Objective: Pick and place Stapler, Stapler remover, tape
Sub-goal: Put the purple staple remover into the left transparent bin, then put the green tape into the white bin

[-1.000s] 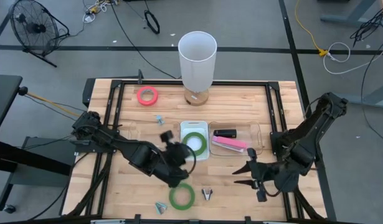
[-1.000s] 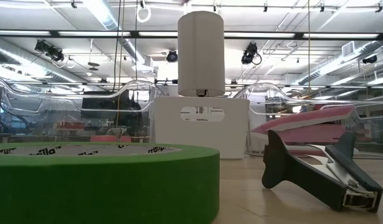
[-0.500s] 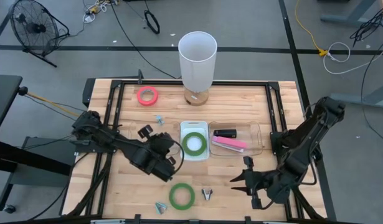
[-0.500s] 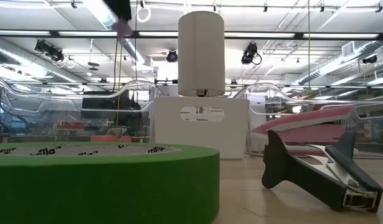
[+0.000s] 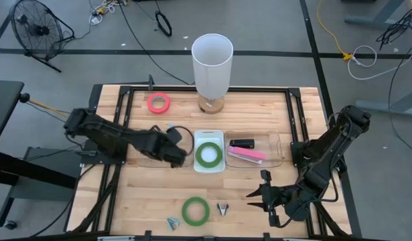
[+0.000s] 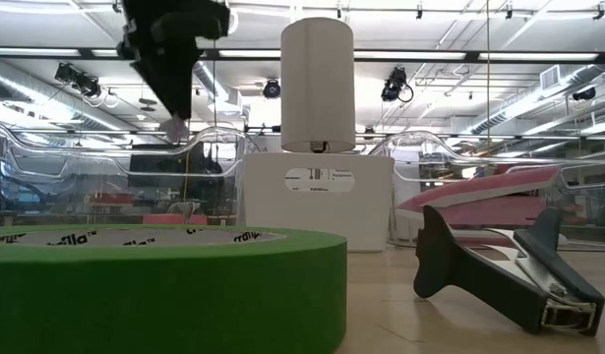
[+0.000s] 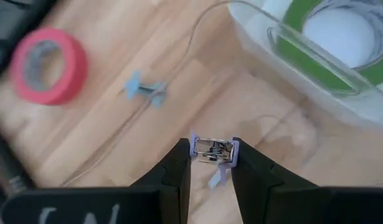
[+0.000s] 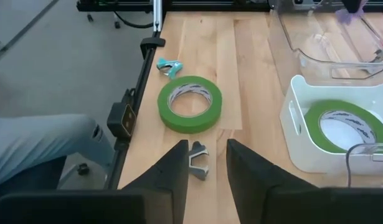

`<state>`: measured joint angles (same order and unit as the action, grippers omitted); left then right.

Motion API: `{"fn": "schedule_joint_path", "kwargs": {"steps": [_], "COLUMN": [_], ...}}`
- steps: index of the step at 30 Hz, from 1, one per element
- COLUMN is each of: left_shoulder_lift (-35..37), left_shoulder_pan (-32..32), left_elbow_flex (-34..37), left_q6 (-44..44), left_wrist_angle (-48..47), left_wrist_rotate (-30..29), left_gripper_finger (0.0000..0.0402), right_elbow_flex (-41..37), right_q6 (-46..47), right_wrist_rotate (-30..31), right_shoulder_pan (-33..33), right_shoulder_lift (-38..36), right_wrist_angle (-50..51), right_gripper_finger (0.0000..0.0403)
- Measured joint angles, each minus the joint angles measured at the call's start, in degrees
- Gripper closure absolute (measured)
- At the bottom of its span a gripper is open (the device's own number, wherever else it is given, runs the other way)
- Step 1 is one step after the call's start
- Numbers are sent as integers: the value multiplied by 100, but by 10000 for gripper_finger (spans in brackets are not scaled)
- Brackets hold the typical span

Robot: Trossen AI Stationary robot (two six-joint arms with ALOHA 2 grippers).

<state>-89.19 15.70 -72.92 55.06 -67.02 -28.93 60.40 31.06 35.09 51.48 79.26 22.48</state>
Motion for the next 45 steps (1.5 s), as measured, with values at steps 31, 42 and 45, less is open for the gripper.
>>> {"fn": "schedule_joint_path", "kwargs": {"steps": [31,42,45], "left_shoulder_lift": [1928,1924,1924], "left_shoulder_pan": [-386,-386,-386], "left_elbow_flex": [2609,2609,2609], "left_q6": [576,529,378], "left_wrist_angle": [2570,2638,2805], "left_wrist_rotate": [1222,1225,1338], "left_gripper_finger": [223,128,132], "right_elbow_flex": [-4,-4,-4], "right_q6": [-25,-27,-27], "right_wrist_rotate": [151,151,151], "right_shoulder_pan": [-15,-15,-15], "right_shoulder_lift": [-2,-2,-2], "right_wrist_angle": [-47,-46,-46], "right_gripper_finger": [296,296,296]}}
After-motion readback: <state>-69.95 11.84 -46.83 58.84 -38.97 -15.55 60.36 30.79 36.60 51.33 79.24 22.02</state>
